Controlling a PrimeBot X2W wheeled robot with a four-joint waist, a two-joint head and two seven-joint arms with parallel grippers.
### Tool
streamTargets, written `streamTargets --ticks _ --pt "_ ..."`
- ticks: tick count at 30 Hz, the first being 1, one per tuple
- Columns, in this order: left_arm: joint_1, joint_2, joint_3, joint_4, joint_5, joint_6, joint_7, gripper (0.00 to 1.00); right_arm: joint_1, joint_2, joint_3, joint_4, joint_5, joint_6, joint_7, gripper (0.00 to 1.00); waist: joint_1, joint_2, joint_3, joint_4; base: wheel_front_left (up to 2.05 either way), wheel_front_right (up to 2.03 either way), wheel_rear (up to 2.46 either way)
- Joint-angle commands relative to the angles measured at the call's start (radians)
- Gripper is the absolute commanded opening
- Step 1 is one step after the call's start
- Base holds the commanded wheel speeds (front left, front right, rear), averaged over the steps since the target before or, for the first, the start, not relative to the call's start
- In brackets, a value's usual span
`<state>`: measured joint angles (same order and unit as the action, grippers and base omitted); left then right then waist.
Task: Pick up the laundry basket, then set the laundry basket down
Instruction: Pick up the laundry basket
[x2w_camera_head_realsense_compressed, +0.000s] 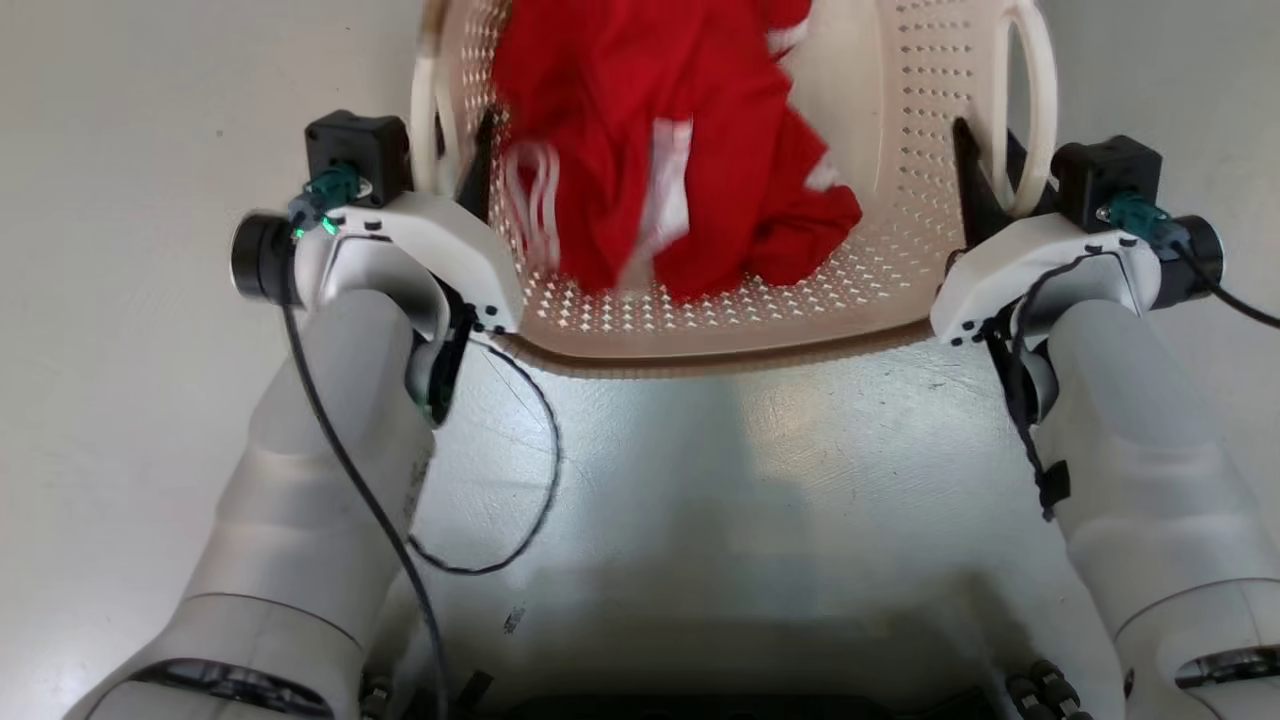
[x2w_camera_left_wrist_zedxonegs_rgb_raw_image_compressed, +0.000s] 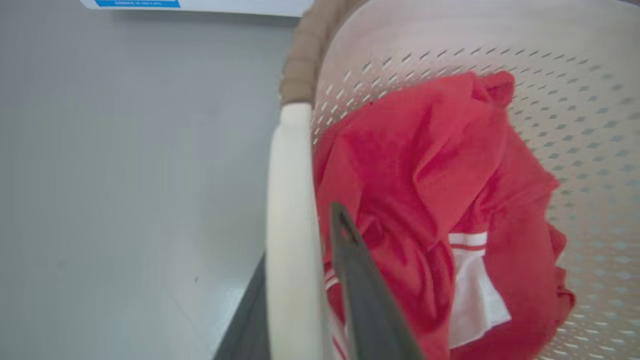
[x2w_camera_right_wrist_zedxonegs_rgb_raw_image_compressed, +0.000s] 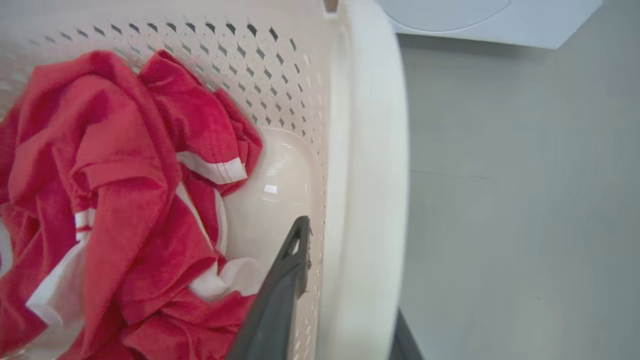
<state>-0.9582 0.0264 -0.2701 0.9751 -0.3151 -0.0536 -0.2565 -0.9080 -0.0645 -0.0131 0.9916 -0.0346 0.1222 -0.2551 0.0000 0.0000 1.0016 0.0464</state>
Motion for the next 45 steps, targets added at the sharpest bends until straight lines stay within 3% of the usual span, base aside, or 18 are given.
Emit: streamTargets --ticks 1,12,17,22,35,45 --pt "0.017 0.024 0.011 -0.009 0.006 -0.002 -0.005 0.00 0.027 0.014 0.017 0.006 -0.002 0.008 -0.007 0.00 0.0000 0.0000 -0.001 0.001 0.00 0.00 0.00" --pt "0.027 0.024 -0.016 0.007 0.003 0.006 -0.005 0.00 0.022 0.014 0.054 0.089 0.010 0.008 -0.007 0.00 0.0000 0.0000 -0.043 -0.003 0.00 0.00 0.00" --pt "0.038 0.024 -0.023 0.029 0.010 0.007 -0.005 0.08 0.022 0.014 0.127 0.153 0.053 0.008 -0.007 0.00 0.0000 0.0000 -0.080 -0.016 0.00 0.00 0.00" --pt "0.060 0.024 -0.030 0.058 0.019 0.004 -0.005 0.00 0.038 0.014 0.224 0.196 0.135 0.008 -0.006 0.00 0.0000 0.0000 -0.130 -0.032 0.00 0.00 0.00" --pt "0.165 0.027 -0.030 0.132 0.043 -0.016 -0.005 0.00 0.153 0.014 0.501 0.153 0.437 0.008 0.115 0.00 0.0000 0.0000 -0.321 -0.100 0.00 0.00 0.00" --pt "0.266 0.027 -0.037 0.195 0.043 -0.038 -0.005 0.00 0.250 0.014 0.656 0.157 0.558 0.008 0.174 0.00 0.0000 0.0000 -0.505 -0.135 0.00 0.00 0.00"
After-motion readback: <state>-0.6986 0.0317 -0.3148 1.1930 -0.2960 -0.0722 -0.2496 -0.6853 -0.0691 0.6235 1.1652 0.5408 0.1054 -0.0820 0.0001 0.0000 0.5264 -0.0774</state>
